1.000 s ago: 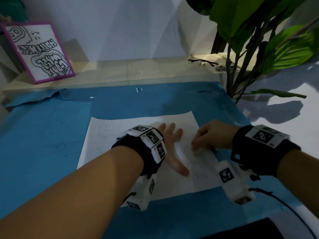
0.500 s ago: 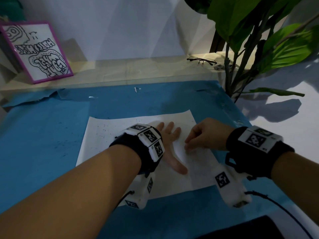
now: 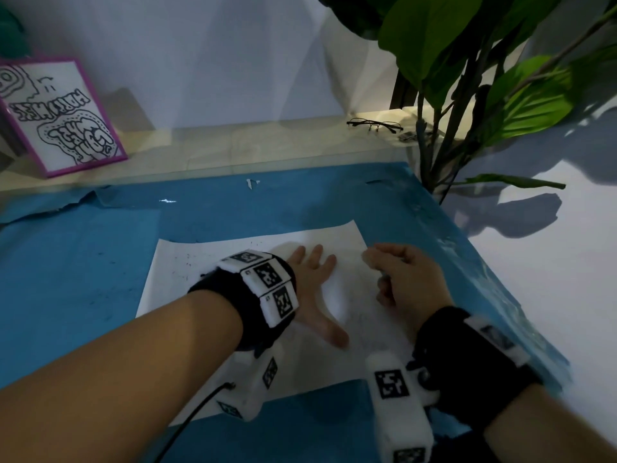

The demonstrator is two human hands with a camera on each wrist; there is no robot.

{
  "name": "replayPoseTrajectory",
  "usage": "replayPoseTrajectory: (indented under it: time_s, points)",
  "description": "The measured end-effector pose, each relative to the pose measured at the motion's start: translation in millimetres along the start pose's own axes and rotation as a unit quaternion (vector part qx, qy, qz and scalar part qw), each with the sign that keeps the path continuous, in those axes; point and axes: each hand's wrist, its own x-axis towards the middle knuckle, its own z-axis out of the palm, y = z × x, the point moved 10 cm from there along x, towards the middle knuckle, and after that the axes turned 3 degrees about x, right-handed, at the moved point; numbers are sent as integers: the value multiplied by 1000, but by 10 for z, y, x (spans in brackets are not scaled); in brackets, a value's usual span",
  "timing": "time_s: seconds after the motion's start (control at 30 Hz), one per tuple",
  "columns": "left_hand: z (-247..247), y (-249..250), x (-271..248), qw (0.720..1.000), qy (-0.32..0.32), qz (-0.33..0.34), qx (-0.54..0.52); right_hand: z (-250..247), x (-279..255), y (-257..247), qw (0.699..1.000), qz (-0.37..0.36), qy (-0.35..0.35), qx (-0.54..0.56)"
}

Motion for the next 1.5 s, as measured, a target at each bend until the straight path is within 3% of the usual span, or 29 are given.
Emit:
replayPoseTrajectory:
  time_s: [0.1,0.17,0.2,0.23,0.3,0.33,0.4,0.43,0.5,0.53,0.57,0.6,0.7,0.73,0.8,0.87,0.97,1.07,1.17,1.27,1.4,1.5]
  points:
    - [-86,324,-179,996,50,62,25,-132,-32,181,993,9,75,95]
    - [-153,675,-372,977,149,143,61,-184,-13,191,989,-12,104,105]
    - [-188,783,-442,959,214,166,82,-186,-11,185,988,-18,108,108]
    - [-173,797,-448,949,240,175,104,-182,-18,180,988,-22,107,108]
    - [-91,447,-226,983,141,108,52,-166,-51,154,990,-27,100,100]
    - [-91,143,-123,994,98,22,36,-159,-70,140,991,-29,96,89]
    - [-188,-302,-68,987,84,-131,44,-155,-105,121,993,-30,93,70]
    - [-178,-268,-29,984,95,-126,77,-159,-107,124,993,-29,94,71]
    - [-118,301,-95,989,116,36,81,-179,-98,145,991,-28,100,79]
    - [7,590,-173,986,96,118,62,-180,-91,148,991,-30,102,77]
    - [126,713,-227,984,64,150,73,-182,-89,154,992,-30,100,78]
    - [156,597,-165,987,41,123,94,-172,-88,163,992,-28,94,85]
    - [-149,-288,15,986,59,-138,67,-153,-98,185,992,-19,74,96]
    - [-252,-419,21,982,68,-173,36,-151,-101,177,993,-20,70,91]
    - [-358,-214,58,990,82,-111,10,-151,-94,182,995,-17,65,69]
    - [-245,91,96,998,51,-41,-21,-119,-59,199,999,0,48,23]
    - [-47,37,172,997,24,-63,-46,-6,98,44,995,0,-12,-100]
    - [-59,-7,189,995,25,-71,-58,153,262,-242,955,-55,-71,-281]
    - [-81,29,191,996,28,-70,-52,356,309,-263,916,-59,-143,-371]
    - [-80,16,192,995,35,-67,-59,327,401,-227,902,-36,-141,-408]
    - [-55,-22,230,993,50,-68,-81,267,569,-427,875,-71,-79,-472]
    - [-14,-67,294,993,71,-72,-64,520,456,-374,870,-84,-133,-468]
